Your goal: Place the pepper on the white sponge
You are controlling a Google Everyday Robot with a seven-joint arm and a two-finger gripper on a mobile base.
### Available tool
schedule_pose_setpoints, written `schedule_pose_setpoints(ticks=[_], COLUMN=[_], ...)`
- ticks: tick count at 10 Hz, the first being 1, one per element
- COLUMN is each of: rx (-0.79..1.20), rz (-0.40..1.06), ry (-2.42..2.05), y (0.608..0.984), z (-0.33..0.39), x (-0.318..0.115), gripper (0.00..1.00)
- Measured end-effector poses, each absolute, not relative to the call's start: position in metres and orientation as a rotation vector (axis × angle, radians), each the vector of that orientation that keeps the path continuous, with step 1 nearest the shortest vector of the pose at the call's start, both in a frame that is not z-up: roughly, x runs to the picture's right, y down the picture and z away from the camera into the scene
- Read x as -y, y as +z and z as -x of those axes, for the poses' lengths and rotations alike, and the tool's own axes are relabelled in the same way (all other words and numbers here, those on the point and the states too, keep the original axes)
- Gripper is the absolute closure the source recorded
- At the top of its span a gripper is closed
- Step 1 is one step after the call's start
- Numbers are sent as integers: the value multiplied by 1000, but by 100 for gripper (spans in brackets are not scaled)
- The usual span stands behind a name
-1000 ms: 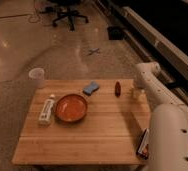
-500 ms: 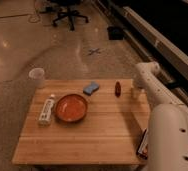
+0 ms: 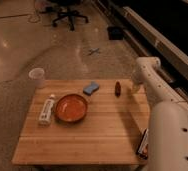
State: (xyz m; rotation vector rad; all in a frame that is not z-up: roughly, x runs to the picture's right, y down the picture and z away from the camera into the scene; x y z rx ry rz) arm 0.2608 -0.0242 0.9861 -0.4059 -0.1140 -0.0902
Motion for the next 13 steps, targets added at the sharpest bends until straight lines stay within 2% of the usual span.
schedule_pose_setpoints(ticks=[8, 13], rx=[258, 206], rz=[333, 339], ry=[-519, -736], y=[993, 1006], z=[-187, -173], x=[25, 20], gripper=[35, 35])
